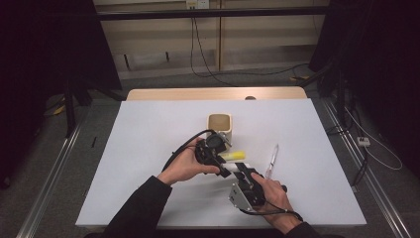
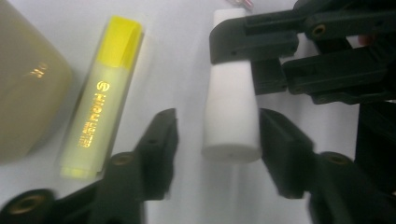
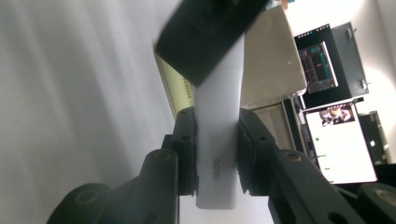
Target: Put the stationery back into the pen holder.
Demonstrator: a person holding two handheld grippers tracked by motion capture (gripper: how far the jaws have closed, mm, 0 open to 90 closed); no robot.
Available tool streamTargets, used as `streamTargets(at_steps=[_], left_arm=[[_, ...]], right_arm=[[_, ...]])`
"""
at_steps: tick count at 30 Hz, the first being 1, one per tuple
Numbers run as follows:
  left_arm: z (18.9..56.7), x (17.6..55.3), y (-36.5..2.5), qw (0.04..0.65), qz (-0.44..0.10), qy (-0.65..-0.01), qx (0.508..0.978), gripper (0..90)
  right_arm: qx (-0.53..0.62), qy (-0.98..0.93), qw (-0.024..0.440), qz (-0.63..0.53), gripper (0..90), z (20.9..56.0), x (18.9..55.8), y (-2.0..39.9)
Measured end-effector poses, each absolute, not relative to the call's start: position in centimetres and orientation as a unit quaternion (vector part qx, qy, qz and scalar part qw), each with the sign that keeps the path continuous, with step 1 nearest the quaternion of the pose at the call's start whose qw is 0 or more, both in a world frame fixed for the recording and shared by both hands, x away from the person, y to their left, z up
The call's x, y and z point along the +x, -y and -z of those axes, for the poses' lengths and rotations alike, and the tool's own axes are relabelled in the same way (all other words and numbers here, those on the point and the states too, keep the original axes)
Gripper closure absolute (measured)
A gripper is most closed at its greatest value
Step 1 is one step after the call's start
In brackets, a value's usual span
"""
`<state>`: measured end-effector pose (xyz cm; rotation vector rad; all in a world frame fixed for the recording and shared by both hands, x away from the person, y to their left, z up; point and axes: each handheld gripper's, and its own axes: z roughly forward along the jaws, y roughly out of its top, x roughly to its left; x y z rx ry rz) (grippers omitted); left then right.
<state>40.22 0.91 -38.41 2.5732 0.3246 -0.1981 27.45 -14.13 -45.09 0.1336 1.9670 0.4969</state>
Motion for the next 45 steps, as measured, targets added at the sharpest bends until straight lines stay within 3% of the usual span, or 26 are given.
streamTargets(at_steps=[3,7,16,33,45], left_arm=[[38.4,40.1,-1.7,0.285,0.06,-0.135,0.947,30.0],[38.6,40.0,-2.9,0.3,0.042,-0.151,0.941,19.6],[38.2,38.8,-5.1,0.337,0.025,-0.151,0.929,7.2],[39.6,36.7,-11.5,0.4,-0.036,-0.252,0.88,6.8],[40.1,35.3,-15.4,0.423,-0.077,-0.268,0.862,6.3]], right_arm=[[0.078,-0.824,0.514,-0.225,71.1,44.9,27.6,14.4],[0.096,-0.824,0.503,-0.24,71.1,44.7,27.7,14.5],[0.127,-0.821,0.488,-0.269,71.1,44.3,28.1,14.8],[0.22,-0.793,0.432,-0.369,71.1,42.3,29.9,15.5],[0.254,-0.774,0.416,-0.405,71.0,40.8,31.8,15.4]])
